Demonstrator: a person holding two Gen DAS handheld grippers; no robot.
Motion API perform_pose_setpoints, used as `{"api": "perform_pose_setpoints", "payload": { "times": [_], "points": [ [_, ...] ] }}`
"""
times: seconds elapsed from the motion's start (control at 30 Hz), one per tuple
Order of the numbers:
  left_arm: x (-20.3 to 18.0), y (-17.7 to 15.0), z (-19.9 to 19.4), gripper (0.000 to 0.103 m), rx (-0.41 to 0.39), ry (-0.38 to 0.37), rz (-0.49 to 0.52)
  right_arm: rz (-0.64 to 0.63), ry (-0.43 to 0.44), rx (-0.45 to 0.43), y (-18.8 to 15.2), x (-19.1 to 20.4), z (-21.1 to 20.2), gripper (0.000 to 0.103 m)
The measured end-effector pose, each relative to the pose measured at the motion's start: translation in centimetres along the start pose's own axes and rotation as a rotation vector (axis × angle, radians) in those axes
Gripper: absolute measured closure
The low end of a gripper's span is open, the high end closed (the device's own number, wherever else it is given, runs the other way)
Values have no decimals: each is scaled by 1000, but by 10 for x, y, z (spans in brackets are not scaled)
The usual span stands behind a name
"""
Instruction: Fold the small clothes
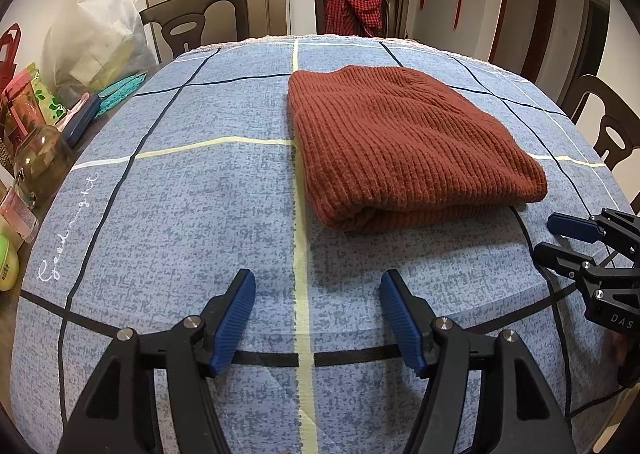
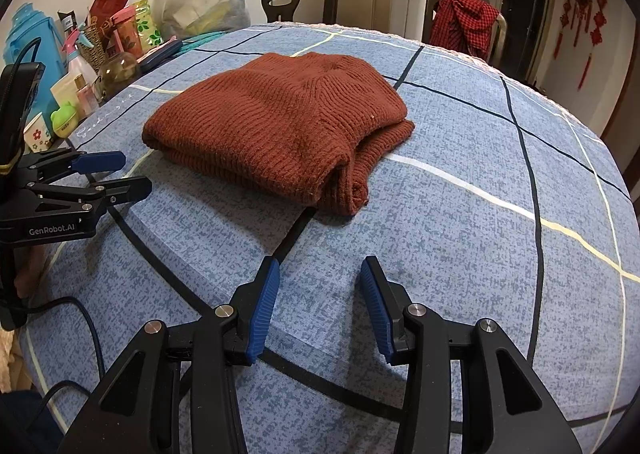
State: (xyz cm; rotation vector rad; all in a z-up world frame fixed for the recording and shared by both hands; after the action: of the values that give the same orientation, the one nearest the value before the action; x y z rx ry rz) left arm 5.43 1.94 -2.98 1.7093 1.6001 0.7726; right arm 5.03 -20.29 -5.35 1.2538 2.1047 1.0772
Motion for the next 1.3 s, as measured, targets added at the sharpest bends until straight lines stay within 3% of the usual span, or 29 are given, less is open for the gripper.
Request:
{"api": "perform_pose_setpoints", "payload": {
  "times": [1.3],
  "points": [
    [2,1,1,30,2,5,-9,4,4,0,1,0,0,59]
  ]
}}
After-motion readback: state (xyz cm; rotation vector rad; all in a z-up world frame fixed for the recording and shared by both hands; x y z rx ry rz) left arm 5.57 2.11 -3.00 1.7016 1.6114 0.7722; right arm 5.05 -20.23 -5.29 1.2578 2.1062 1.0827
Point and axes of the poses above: each gripper's, at about its wrist camera, not at the fingertips, and z roughly the way its jaws point, x to its left, y to its top, the point moved 5 cm from there along z, roughly the way its jaws point, and after that the axes turned 14 degrees about -x, right-handed, at the moved point
